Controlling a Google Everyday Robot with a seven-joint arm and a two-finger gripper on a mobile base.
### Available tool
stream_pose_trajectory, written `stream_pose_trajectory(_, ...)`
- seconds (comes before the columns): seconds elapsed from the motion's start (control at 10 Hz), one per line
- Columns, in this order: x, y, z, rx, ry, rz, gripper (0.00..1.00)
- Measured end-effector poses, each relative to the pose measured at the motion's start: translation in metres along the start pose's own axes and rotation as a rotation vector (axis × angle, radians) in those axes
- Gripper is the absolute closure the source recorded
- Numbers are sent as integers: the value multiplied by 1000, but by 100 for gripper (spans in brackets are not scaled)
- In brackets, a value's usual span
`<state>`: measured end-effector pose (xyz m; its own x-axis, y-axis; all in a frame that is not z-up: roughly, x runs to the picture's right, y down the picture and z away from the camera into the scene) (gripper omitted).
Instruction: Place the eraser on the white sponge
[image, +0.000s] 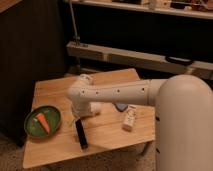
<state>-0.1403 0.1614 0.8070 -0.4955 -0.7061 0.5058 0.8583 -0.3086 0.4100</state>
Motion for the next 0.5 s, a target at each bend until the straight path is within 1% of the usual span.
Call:
stream_pose_trajectory(0.1, 0, 0, 11, -7, -13, -4, 22)
stream_pose_trajectory(0.2, 1, -3, 16, -10, -18, -5, 22)
stream_pose_trajectory(0.3, 0, -6, 20, -15, -26, -7, 22)
stream_pose_trajectory(0.5, -1, -10, 20, -23, -33, -11, 22)
